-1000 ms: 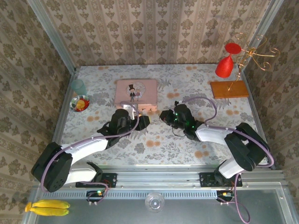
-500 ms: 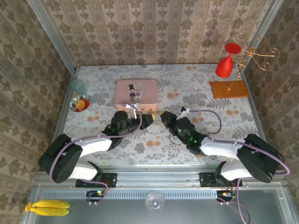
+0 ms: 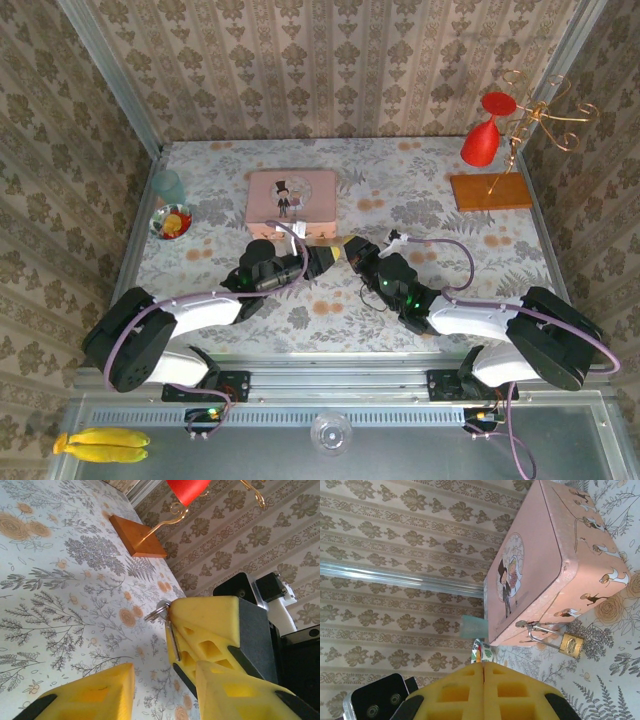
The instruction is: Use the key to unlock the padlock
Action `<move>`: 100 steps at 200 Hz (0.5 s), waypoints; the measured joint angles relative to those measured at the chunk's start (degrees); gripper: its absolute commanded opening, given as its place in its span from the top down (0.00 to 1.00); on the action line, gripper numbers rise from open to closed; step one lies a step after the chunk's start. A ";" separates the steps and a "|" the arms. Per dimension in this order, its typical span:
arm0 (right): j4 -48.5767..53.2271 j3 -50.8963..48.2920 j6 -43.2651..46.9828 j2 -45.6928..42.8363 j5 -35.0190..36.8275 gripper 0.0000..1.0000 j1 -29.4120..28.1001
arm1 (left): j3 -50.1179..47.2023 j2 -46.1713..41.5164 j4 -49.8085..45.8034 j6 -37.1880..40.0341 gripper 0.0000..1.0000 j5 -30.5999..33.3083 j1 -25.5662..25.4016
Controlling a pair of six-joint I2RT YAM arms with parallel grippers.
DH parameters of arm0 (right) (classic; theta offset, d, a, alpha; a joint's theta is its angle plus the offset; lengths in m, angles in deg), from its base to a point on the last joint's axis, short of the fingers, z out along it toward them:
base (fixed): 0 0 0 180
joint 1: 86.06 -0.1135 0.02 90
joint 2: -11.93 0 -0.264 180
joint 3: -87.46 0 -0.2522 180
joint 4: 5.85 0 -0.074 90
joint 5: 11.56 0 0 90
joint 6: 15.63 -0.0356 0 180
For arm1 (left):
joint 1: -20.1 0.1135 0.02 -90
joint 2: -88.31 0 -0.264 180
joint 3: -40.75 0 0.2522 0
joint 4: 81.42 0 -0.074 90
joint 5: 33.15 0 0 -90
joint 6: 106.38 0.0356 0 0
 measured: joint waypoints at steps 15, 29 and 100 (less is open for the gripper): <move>-0.09 0.00 0.02 0.00 0.02 1.00 -0.09 | 0.02 0.00 -0.02 0.00 0.66 0.00 0.00; -0.13 0.00 0.22 0.00 0.02 1.00 -0.17 | 0.07 0.00 -0.04 0.00 0.67 0.02 0.00; -0.74 0.00 0.44 0.11 0.00 1.00 -0.92 | 0.72 0.00 0.13 0.00 0.72 -0.57 -0.61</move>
